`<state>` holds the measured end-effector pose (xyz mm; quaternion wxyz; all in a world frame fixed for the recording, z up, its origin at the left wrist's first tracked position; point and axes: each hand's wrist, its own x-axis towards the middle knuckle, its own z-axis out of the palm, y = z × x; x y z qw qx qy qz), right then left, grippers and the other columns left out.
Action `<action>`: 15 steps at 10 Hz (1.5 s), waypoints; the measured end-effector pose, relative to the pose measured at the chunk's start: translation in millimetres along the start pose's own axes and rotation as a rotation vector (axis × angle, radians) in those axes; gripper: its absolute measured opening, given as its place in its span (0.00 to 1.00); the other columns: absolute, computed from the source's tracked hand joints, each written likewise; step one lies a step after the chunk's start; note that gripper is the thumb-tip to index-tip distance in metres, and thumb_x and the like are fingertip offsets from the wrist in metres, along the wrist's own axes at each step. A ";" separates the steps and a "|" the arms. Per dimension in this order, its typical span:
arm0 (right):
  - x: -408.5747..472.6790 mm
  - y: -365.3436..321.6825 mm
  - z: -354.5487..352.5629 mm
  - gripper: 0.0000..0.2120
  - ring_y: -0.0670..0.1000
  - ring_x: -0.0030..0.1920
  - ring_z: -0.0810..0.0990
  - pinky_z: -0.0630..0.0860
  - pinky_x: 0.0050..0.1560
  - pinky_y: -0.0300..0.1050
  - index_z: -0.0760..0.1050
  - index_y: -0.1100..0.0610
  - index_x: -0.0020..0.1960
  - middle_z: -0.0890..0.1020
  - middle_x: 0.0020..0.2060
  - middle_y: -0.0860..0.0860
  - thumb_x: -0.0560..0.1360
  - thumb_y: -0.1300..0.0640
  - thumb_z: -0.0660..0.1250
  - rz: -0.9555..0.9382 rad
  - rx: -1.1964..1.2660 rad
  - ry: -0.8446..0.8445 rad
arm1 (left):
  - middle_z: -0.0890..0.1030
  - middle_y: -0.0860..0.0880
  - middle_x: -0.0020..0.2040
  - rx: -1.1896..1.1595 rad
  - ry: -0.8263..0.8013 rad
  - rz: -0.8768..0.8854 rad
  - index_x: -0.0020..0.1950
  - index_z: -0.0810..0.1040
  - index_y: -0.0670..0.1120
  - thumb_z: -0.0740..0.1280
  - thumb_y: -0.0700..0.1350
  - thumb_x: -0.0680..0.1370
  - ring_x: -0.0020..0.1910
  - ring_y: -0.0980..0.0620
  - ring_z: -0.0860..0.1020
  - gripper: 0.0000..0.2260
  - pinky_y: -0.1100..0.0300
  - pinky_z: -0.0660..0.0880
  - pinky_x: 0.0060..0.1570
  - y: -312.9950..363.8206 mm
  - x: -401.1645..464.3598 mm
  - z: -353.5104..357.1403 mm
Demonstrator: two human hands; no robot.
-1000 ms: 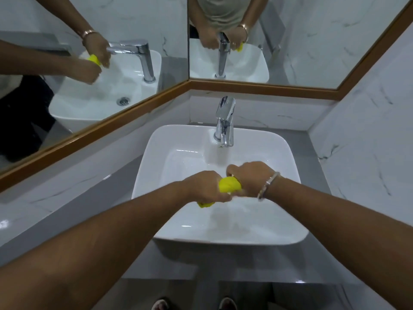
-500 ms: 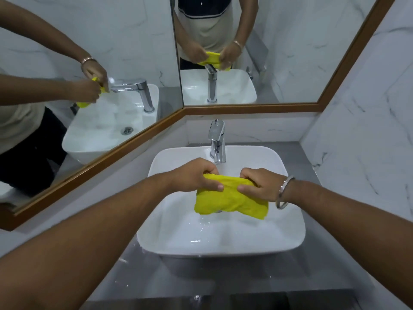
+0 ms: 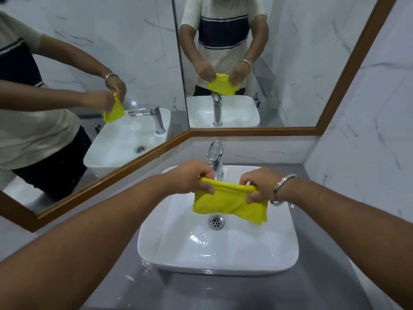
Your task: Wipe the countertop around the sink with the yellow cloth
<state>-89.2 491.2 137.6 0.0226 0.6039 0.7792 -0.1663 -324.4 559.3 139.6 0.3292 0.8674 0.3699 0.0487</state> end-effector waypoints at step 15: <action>-639.7 -50.0 407.7 0.11 0.60 0.54 0.79 0.73 0.55 0.46 0.80 0.61 0.53 0.82 0.54 0.61 0.72 0.61 0.66 2.063 0.927 1.254 | 0.82 0.44 0.52 -0.120 -0.375 0.470 0.55 0.79 0.45 0.64 0.35 0.77 0.54 0.42 0.79 0.11 0.53 0.73 0.54 352.0 -101.2 576.8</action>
